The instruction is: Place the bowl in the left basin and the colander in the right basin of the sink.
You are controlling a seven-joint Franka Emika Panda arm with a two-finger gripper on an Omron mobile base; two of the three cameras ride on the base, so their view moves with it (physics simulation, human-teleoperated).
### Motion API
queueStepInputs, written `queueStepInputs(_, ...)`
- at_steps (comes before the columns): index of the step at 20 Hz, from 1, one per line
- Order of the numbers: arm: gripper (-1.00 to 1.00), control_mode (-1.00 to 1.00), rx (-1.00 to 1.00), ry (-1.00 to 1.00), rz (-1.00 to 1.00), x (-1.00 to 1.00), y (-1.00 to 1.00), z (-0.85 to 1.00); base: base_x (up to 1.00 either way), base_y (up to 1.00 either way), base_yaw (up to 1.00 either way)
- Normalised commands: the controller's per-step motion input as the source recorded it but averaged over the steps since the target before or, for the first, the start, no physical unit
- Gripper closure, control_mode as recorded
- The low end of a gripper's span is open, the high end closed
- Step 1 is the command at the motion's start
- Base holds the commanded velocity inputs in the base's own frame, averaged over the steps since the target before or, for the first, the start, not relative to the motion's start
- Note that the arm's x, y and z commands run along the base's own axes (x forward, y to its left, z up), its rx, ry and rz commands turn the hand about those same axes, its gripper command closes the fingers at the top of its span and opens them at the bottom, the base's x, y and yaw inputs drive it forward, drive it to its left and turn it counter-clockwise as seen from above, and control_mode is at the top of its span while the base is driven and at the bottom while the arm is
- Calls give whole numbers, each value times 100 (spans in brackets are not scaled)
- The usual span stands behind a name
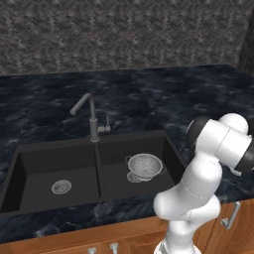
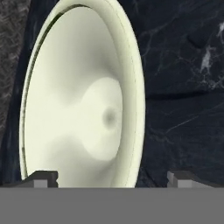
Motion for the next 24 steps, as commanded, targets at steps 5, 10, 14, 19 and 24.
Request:
queueStepInputs(5,-100,-100,1,0,0,11,-9,-23,0,0,0)
queueStepInputs(10,-100,-100,0,0,0,11,-11,-23,0,0,0)
queueStepInputs(14,100,-100,0,0,0,2,-4,-8,0,0,0)
queueStepInputs(19,100,-100,0,0,0,0,0,0,0,0,0)
queueStepInputs(24,100,-100,0,0,0,0,0,3,0,0,0)
